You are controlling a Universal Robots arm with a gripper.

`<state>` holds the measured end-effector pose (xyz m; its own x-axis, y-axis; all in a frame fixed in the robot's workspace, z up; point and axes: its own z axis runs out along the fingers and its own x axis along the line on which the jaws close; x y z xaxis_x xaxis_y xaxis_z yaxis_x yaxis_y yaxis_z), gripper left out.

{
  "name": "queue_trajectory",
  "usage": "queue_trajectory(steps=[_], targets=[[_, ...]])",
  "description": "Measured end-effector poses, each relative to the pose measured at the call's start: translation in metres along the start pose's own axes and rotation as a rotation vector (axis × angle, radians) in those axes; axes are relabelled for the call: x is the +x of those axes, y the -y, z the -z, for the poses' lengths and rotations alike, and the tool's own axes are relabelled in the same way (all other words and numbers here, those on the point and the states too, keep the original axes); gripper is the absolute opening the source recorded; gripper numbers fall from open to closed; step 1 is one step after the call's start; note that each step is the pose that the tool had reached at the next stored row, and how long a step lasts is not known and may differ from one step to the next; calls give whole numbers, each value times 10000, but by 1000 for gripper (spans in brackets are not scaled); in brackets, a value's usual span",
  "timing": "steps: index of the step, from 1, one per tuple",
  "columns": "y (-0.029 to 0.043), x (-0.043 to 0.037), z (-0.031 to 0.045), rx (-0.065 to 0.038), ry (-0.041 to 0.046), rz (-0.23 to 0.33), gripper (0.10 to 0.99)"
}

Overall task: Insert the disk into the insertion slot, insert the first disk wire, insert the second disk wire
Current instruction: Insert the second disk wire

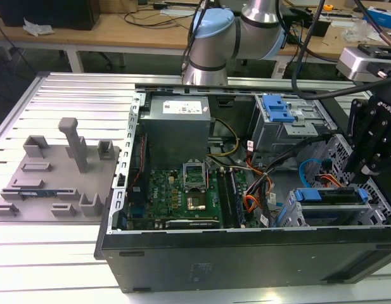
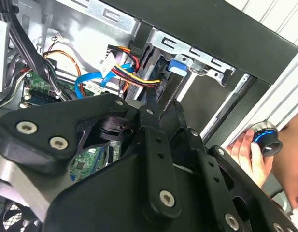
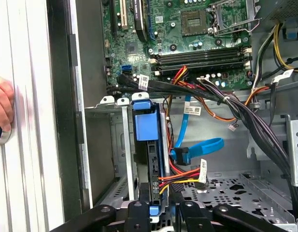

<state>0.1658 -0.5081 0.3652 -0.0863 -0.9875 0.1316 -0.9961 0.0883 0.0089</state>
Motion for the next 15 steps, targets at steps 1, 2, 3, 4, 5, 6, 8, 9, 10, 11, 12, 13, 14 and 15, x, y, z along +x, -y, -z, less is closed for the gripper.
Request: queue_trajectory(steps=[1, 2, 3, 4, 5, 6, 8, 9, 10, 11, 12, 13, 14, 15], targets=[[0, 0, 0, 1, -3, 0, 302], [0, 0, 0, 1, -5, 0, 302], [0, 0, 0, 1, -7, 0, 302], [0, 0, 0, 1, -10, 0, 302], [0, 0, 0, 1, -12, -1, 302], [0, 0, 0, 1, -14, 0, 302], [0, 0, 0, 1, -17, -1, 302], [0, -5, 1, 1, -20, 0, 302], [-4, -51, 7, 1, -34, 1, 302], [-7, -92, 13, 1, -65, 1, 302], [-16, -175, 31, 0, -154, -1, 302], [-22, -240, 63, -16, -279, 0, 302], [-30, -311, 119, -139, -610, 19, 302], [-55, -342, 140, -200, -952, 108, 302]])
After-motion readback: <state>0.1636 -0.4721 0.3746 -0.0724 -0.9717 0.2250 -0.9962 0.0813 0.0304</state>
